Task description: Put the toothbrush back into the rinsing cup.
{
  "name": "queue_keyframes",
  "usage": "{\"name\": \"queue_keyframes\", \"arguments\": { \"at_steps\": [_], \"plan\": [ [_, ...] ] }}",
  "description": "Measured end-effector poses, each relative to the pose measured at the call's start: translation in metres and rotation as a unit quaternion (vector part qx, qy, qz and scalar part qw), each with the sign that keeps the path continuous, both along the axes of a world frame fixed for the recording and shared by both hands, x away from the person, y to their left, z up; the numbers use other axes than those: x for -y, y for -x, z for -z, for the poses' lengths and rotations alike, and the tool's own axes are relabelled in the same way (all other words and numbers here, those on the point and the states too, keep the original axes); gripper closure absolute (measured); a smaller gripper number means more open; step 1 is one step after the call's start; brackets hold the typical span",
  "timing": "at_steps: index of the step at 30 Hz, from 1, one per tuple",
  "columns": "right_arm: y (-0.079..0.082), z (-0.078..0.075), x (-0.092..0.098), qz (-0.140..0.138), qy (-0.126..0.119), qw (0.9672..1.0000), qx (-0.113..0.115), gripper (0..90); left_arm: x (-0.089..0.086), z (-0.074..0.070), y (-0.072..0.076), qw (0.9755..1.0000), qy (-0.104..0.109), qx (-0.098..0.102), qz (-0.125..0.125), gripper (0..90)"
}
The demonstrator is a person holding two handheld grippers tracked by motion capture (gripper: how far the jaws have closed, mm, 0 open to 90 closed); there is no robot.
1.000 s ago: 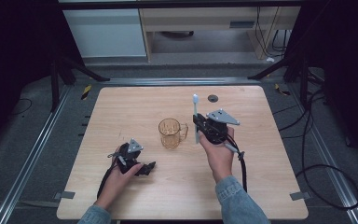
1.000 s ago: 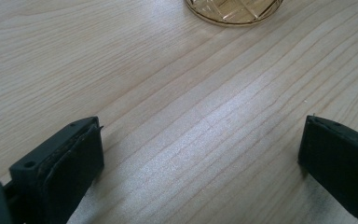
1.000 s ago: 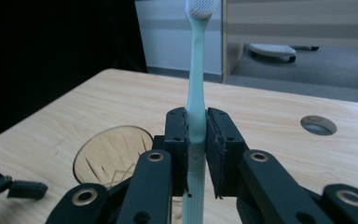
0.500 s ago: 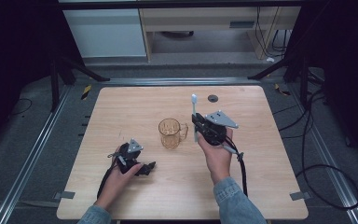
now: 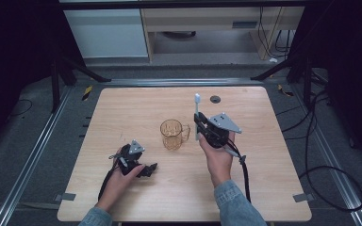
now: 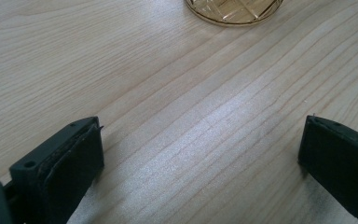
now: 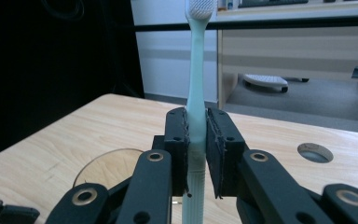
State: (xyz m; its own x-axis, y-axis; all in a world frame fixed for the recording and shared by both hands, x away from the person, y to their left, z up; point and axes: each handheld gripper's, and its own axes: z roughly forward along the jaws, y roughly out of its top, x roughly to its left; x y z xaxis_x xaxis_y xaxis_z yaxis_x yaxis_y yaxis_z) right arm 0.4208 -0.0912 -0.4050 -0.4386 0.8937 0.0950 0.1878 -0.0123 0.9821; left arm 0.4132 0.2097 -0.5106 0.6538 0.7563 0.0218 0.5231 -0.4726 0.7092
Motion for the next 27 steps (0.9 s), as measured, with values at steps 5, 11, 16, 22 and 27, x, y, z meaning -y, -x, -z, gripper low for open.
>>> {"name": "queue_keyframes", "arguments": {
  "at_steps": [5,11,16,22,27],
  "plan": [
    [0.001,0.000,-0.004,0.006,-0.013,0.9997,0.018,79.0,0.000,0.000,0.000,1.0000,0.000,0.000,0.000,0.0],
    [0.001,-0.001,-0.009,0.010,-0.020,0.9992,0.034,79.0,0.000,0.000,0.000,1.0000,0.000,0.000,0.000,0.0],
    [0.001,0.000,-0.015,0.023,-0.019,0.9985,0.045,79.1,0.000,0.000,0.000,1.0000,0.000,0.000,0.000,0.0],
    [0.000,0.000,-0.020,0.029,-0.022,0.9976,0.058,79.0,0.000,0.000,0.000,1.0000,0.000,0.000,0.000,0.0],
    [-0.003,0.003,-0.022,0.028,-0.026,0.9973,0.063,79.0,0.000,0.000,0.000,1.0000,0.000,0.000,0.000,0.0]
  ]
}}
